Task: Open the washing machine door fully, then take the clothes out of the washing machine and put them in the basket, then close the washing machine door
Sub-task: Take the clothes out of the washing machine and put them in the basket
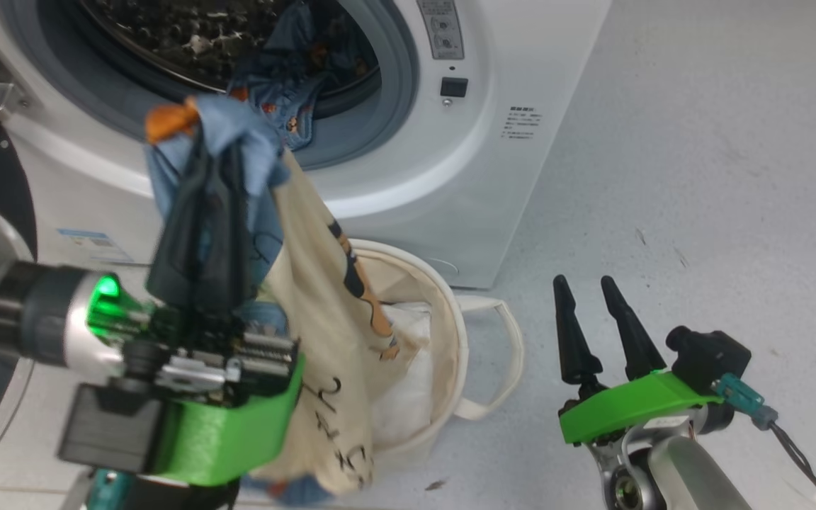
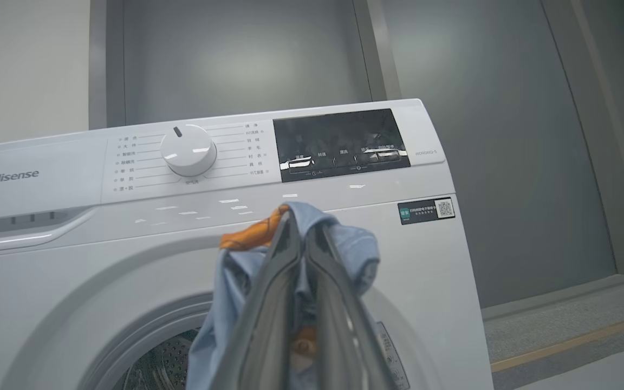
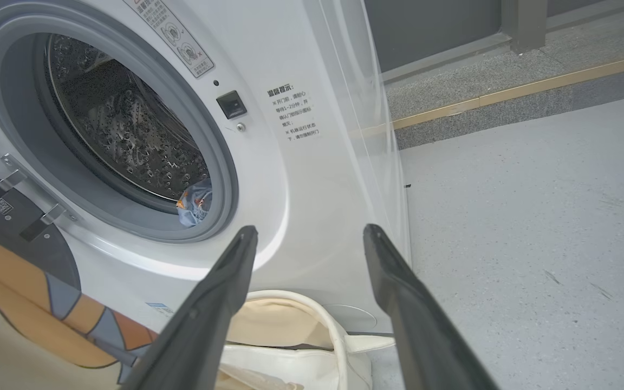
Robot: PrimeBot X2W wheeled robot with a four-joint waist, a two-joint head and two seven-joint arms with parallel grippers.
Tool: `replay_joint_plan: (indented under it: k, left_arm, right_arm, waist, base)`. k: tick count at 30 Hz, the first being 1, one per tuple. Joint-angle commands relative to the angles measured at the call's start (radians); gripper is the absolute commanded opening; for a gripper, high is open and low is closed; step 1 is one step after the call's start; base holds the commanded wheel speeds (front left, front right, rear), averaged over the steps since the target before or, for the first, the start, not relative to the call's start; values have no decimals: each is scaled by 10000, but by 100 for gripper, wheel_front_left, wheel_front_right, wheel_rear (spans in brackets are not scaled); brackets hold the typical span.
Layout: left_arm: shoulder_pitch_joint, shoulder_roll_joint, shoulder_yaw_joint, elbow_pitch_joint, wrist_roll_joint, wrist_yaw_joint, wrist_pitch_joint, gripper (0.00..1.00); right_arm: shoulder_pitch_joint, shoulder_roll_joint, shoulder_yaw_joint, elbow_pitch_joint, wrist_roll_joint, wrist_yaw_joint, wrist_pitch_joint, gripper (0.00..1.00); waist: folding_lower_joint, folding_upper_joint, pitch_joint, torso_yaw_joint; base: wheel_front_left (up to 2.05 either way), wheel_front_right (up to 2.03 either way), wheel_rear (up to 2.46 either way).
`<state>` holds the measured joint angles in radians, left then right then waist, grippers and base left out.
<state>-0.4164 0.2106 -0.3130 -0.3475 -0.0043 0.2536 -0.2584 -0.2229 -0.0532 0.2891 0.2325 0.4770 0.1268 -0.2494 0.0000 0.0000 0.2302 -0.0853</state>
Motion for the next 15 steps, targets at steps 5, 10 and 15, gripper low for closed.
replay_joint_plan:
  k: [5, 10, 15]
  left_arm:
    - [452, 350, -162, 357, 82, -227, -34, 0]
    - [792, 484, -504, 1247, 115, -342, -34, 0]
    - [825, 471, -586, 2120, 25, -366, -34, 0]
  right_arm:
    - [-410, 30, 132, -419, 36, 39, -124, 100]
    - [-528, 30, 116, -472, 62, 39, -124, 100]
    - [-606, 30, 71, -486, 25, 39, -124, 100]
  waist:
    - [0, 0, 369, -186]
    - [0, 0, 640, -270]
    - [0, 0, 839, -264]
  base:
    - [0, 0, 0]
    - [0, 0, 0]
    - [0, 0, 0]
